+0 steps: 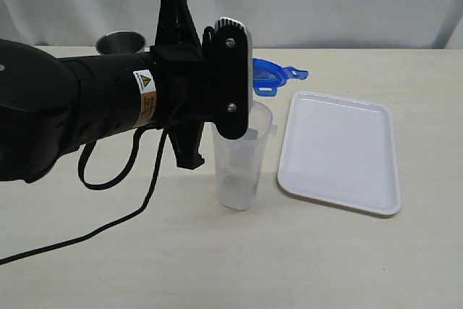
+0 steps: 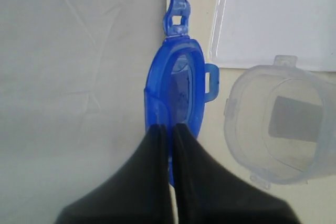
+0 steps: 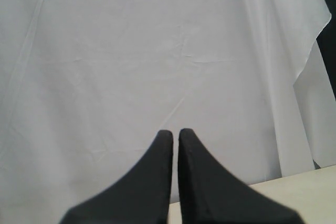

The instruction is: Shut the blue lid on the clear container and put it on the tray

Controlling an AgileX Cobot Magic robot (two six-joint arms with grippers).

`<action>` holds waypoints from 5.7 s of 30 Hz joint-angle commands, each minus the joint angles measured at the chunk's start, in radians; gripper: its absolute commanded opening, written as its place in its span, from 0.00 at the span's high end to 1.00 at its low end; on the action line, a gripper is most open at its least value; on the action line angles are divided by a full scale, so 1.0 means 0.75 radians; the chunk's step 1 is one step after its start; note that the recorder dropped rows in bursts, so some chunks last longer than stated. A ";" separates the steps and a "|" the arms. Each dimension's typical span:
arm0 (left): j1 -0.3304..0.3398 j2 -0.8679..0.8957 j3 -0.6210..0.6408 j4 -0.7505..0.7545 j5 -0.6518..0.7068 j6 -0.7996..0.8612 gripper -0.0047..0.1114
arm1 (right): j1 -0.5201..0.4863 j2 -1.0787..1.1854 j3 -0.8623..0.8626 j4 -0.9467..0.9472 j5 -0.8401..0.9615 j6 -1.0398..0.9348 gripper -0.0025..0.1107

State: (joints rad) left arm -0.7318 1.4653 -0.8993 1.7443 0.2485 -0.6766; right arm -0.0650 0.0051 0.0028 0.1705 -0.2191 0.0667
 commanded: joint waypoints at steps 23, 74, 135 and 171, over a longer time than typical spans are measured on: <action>-0.003 -0.010 0.048 -0.072 -0.026 0.035 0.96 | -0.004 -0.007 -0.004 -0.007 0.012 -0.007 0.94; -0.003 -0.010 0.051 -0.075 -0.085 0.032 0.96 | 0.339 1.527 -1.255 0.921 1.263 -2.477 0.53; -0.003 -0.010 0.051 -0.035 -0.025 0.032 0.57 | 0.726 1.835 -1.103 1.151 0.425 -2.913 0.94; 0.391 -0.394 0.236 -0.492 0.617 -0.758 0.75 | 1.158 1.607 -0.941 0.886 0.161 -2.915 0.94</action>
State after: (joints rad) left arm -0.5191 1.1706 -0.7539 1.3747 0.8549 -1.2318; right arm 0.7922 1.2052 -0.7099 0.9017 -0.1843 -2.0749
